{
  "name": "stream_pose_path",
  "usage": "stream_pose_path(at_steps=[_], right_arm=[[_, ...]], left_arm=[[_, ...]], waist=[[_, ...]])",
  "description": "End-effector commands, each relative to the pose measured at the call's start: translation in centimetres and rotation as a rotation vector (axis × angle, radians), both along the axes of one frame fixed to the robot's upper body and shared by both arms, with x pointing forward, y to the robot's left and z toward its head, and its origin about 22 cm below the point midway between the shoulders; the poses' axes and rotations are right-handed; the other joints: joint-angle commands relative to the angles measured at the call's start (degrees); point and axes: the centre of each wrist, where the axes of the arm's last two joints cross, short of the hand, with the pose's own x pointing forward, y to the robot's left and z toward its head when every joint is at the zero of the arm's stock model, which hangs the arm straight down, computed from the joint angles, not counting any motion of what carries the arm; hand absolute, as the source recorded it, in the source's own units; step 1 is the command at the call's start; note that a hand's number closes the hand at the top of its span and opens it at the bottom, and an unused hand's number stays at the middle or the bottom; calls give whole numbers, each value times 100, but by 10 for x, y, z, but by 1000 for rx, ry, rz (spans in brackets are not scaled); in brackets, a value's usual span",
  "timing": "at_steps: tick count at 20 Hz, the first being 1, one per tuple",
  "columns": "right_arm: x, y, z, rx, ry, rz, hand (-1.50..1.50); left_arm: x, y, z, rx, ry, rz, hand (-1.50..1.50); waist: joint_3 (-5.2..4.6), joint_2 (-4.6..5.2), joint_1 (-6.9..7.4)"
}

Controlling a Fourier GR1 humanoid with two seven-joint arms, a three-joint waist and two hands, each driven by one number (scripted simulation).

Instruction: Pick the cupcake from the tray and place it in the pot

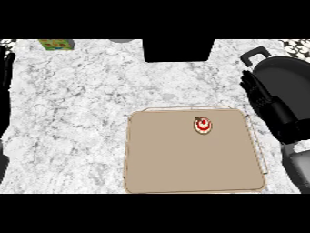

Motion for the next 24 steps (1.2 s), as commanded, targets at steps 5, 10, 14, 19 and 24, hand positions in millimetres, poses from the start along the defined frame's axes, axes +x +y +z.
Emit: stream_pose_path(at_steps=[5,10,14,19,24], right_arm=[[-11,27,-31,-26,150,-433,150],[-5,-12,-12,-277,-222,-842,-150],[-10,61,-16,-173,-484,-958,-150],[-29,127,-37,-181,-375,-970,-150],[-21,133,-39,-216,-74,-996,-150]], left_arm=[[-28,-25,-94,39,506,-158,0],[-50,-23,-122,18,694,-189,0],[-47,-37,-128,26,744,-244,0],[-48,-39,-132,44,756,-290,0],[-42,-49,-127,44,750,-277,0]], waist=[[-49,283,-182],[-89,151,-420],[-47,145,-240],[-70,134,-15],[-75,114,-48]])
